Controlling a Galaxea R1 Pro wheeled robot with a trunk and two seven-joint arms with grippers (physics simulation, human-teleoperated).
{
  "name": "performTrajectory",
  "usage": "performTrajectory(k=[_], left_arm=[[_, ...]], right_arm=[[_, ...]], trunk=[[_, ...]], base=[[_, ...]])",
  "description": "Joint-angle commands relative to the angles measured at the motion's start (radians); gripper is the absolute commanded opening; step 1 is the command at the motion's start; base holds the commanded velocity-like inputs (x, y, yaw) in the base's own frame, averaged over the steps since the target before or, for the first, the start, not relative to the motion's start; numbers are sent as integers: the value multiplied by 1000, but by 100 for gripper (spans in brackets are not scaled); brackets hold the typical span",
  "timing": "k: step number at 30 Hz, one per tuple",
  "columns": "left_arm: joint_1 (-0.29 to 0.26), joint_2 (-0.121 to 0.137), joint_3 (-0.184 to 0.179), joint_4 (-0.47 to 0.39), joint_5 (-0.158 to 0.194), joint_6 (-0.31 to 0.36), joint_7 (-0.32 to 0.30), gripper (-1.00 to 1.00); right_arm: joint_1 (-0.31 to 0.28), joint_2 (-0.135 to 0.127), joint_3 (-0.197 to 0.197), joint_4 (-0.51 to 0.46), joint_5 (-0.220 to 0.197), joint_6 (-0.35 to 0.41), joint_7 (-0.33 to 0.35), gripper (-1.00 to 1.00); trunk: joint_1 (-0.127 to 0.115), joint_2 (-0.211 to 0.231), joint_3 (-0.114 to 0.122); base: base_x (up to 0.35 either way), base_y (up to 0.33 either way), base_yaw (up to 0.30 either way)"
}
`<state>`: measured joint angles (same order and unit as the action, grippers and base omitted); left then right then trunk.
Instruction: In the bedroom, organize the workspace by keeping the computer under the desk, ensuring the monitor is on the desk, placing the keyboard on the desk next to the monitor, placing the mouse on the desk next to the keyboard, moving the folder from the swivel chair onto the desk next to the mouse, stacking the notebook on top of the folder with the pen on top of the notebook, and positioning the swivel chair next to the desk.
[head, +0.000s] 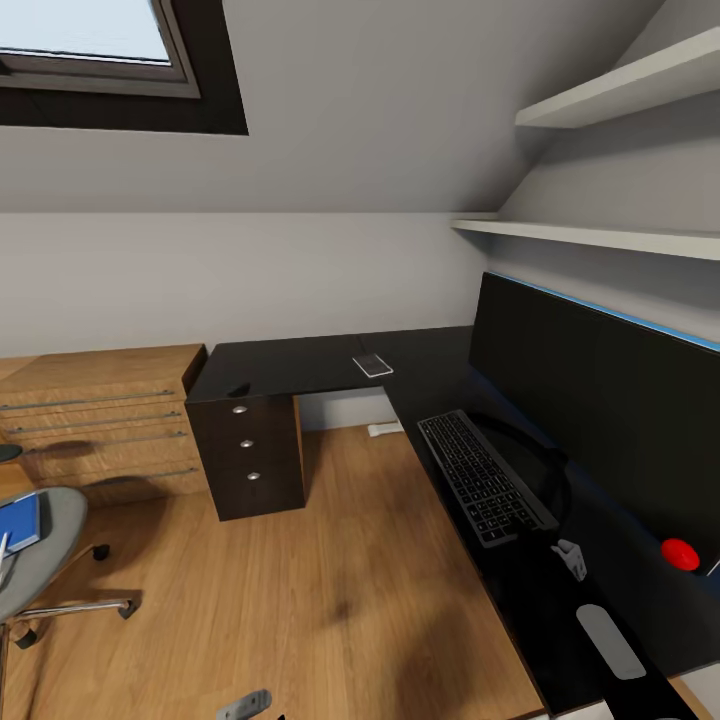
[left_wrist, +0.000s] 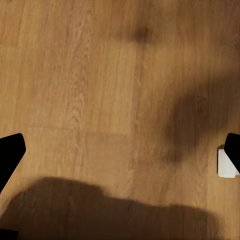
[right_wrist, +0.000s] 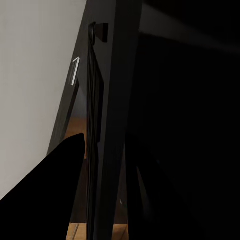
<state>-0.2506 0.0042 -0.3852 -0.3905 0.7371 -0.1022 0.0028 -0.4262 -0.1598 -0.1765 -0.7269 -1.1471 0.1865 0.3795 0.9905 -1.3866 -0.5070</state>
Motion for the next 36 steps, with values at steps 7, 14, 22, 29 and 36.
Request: performTrajectory(k=[7,14,22,29,36], left_arm=[[-1,0,-6,1,8,-5,0,100],[-1,0,-6,1,7,-5,0,100],[-1,0,-6,1,7,-5,0,100],[-1,0,-6,1,7,-5,0,100],[-1,0,-6,1,7,-5,0,100]], right_arm=[[0,0,0,3,1,10,-48,-100],[0,0,0,3,1,11,-48,-100],[0,0,0,3,1,11,-48,-100],[0,0,0,3,1,11,-49,-100],[0,0,0,3,1,11,-49,-100]], trunk=[[0,0,-1],[0,0,-1],[0,0,-1],[0,0,-1],[0,0,-1]], base=[[2,0,0],[0,0,0],[0,0,0],[0,0,0],[0,0,0]])
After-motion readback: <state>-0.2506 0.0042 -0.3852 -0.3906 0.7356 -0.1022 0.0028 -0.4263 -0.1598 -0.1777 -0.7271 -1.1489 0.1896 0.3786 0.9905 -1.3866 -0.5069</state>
